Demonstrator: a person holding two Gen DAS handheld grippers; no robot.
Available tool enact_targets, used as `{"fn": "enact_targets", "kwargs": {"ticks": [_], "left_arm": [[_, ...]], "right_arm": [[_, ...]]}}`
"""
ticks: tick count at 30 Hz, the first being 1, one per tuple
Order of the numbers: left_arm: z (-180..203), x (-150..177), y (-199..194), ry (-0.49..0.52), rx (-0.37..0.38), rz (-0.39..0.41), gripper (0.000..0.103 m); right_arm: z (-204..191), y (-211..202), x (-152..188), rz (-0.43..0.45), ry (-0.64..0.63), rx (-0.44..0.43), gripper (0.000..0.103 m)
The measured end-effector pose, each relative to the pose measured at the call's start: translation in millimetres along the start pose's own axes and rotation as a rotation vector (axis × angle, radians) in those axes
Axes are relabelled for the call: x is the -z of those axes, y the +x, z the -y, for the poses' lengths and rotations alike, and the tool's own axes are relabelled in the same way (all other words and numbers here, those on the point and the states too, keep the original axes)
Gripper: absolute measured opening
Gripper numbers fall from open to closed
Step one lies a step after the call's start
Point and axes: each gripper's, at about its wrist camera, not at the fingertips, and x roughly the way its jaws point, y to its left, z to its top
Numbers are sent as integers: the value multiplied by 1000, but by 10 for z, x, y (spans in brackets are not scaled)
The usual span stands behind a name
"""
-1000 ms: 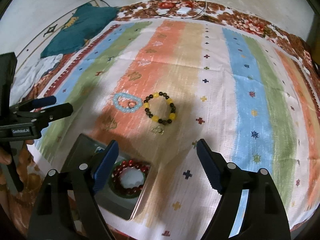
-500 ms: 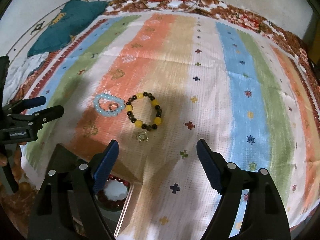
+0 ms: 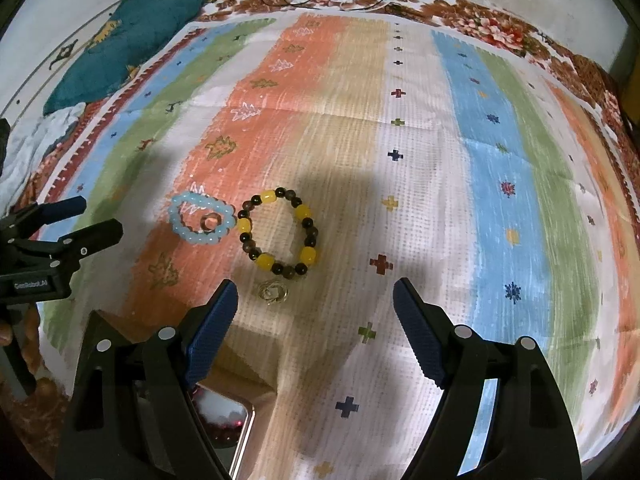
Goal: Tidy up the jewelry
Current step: 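Withdraw both tools toward the light blue and black-yellow bracelets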
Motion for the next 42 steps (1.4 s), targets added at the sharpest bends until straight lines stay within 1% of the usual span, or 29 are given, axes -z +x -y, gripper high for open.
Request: {"fn": "enact_targets", "kwargs": {"ticks": [9, 20, 28, 42], "left_arm": [[-39, -45, 175, 10, -25, -29, 97], [-116, -113, 328, -3, -19, -49, 97], [-85, -154, 395, 5, -14, -55, 97], [-92, -228, 578, 17, -37, -69, 97]], "right_arm": [[16, 128, -71, -19, 0, 12, 80], [42, 256, -156, -30, 3, 26, 80], [72, 383, -199, -50, 10, 42, 80], [108, 591, -285, -74, 25, 67, 80]]}}
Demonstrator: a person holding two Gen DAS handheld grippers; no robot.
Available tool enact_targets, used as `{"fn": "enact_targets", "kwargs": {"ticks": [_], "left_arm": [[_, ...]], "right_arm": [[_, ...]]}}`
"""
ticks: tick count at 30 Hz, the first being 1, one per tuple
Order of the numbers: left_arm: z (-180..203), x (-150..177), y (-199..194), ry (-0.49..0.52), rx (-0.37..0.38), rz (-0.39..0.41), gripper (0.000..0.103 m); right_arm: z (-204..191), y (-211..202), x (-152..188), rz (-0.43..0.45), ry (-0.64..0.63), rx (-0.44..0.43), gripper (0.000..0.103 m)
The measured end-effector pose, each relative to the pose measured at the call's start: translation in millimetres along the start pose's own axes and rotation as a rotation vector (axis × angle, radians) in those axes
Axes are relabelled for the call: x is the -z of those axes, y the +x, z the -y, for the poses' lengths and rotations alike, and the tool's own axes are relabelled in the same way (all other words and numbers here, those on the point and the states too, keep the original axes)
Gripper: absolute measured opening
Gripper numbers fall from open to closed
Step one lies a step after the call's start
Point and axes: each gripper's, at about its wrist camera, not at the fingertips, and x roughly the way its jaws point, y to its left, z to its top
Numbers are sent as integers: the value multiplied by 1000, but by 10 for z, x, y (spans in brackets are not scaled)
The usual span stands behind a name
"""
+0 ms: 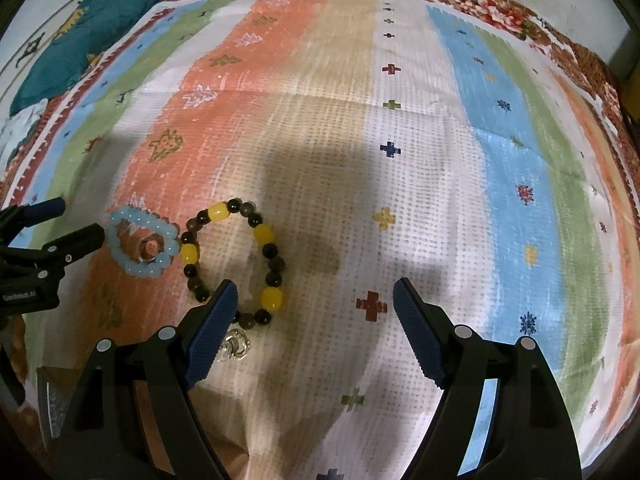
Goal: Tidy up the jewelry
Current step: 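Withdraw both tools toward the light blue and black-yellow bracelets, then grasp the light blue bracelet with the left tool while the right grasps the black-yellow bracelet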
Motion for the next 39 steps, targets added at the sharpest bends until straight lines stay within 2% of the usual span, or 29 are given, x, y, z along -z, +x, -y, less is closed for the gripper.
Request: {"fn": "enact_targets", "kwargs": {"ticks": [7, 11, 14, 18, 21, 23, 26, 28, 29, 31, 32, 33, 35, 39], "left_arm": [[-7, -21, 113, 17, -33, -18, 97], [-22, -42, 168, 20, -36, -20, 97], [-7, -34, 183, 32, -45, -15, 97], [12, -18, 197, 55, -42, -15, 95], [44, -12, 198, 81, -37, -20, 86], [59, -3, 189, 92, -31, -19, 82], [37, -3, 177, 83, -20, -16, 70], [12, -10, 163, 70, -14, -14, 54], [7, -15, 159, 66, -10, -14, 50], [16, -16, 155, 65, -2, -17, 33], [21, -14, 153, 65, 1, -18, 29], [29, -12, 153, 67, 4, -20, 20], [26, -16, 153, 65, 8, -22, 17], [-17, -36, 125, 44, 33, -25, 16]], "right_arm": [[-14, 103, -27, -13, -6, 21, 80], [15, 147, -45, -17, 23, -5, 80], [-9, 175, -35, -10, -3, 35, 80], [3, 238, -21, -25, 1, 33, 80], [-2, 255, -27, -26, -7, 37, 79], [-8, 257, -20, -33, -7, 7, 64], [-35, 230, 5, -39, -16, -28, 47], [-56, 222, 19, -41, -28, -45, 39], [-56, 225, 23, -42, -29, -53, 35], [-63, 235, 21, -45, -31, -65, 29], [-61, 236, 25, -47, -31, -70, 26], [-59, 235, 29, -50, -30, -78, 19], [-57, 230, 30, -53, -31, -82, 13], [-45, 203, 21, -52, -30, -92, 13]]}}
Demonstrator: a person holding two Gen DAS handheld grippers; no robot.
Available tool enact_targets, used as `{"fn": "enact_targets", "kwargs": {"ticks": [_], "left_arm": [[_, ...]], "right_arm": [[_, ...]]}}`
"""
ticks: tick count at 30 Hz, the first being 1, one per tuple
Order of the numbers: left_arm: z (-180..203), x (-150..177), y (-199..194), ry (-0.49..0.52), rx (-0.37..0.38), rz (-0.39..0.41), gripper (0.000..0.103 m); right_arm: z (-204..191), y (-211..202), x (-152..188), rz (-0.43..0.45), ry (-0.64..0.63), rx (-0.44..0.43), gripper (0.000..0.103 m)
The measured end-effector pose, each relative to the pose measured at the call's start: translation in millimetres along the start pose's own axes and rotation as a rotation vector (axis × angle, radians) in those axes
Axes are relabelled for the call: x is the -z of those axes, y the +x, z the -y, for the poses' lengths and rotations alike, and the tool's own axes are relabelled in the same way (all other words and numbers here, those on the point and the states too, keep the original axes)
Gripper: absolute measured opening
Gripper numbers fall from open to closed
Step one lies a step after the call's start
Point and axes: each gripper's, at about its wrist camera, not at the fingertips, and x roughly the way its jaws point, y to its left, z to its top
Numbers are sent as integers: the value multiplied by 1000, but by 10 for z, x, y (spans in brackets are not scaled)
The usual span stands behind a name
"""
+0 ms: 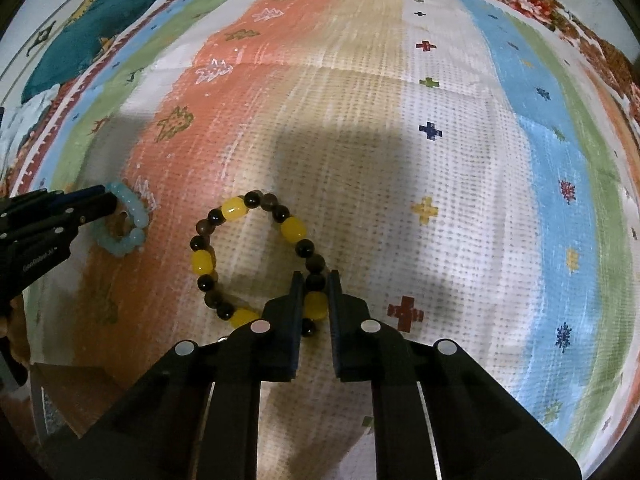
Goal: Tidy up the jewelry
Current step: 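Grasp the light blue bracelet with the left tool while the right grasps the black-yellow bracelet, then lift both held bracelets and carry them toward the silver tin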
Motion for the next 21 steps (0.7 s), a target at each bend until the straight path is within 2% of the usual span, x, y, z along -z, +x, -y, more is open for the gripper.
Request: {"fn": "enact_targets", "kwargs": {"ticks": [2, 21], "left_arm": [[-6, -11, -40, -6, 9, 5, 11], [135, -119, -608, -6, 115, 114, 11]], "right_arm": [[4, -37, -1, 6, 1, -2, 13], [-209, -487, -66, 115, -62, -7, 13]]}}
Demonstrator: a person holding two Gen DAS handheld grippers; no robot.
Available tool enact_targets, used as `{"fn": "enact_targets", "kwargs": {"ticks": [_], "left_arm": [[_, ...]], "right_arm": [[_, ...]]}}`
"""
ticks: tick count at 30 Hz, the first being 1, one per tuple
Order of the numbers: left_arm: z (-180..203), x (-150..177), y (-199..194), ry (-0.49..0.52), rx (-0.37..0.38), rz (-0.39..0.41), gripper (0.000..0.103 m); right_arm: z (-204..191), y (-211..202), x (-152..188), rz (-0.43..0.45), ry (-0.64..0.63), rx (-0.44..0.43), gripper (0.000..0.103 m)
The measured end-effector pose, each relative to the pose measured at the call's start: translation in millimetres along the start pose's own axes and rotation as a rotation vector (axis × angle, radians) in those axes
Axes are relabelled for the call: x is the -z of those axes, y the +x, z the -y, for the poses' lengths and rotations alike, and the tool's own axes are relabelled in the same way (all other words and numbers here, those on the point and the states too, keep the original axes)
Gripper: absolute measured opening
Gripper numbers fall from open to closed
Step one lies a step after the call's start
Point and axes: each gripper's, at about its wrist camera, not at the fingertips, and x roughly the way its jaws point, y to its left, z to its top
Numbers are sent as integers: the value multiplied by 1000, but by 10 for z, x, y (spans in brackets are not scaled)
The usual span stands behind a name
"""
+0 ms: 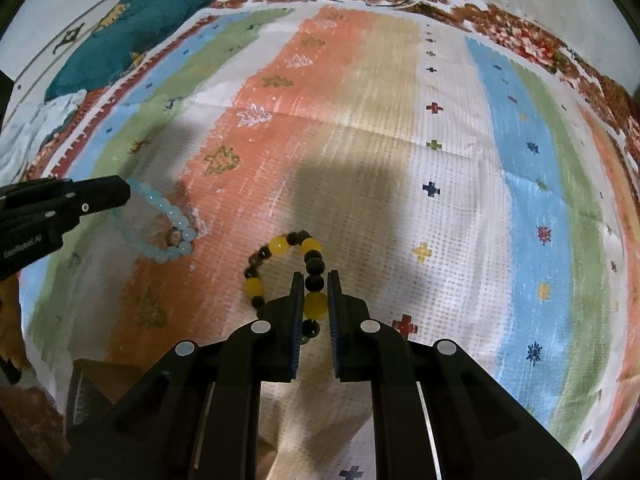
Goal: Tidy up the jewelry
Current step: 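Lift both held bracelets and carry them toward the silver tin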
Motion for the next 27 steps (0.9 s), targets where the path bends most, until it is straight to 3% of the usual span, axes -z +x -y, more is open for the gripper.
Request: {"fn": "enact_targets", "kwargs": {"ticks": [27], "left_arm": [[171, 84, -285, 38, 29, 34, 11]], "right_arm": [[-44, -392, 86, 72, 2, -4, 12]]}}
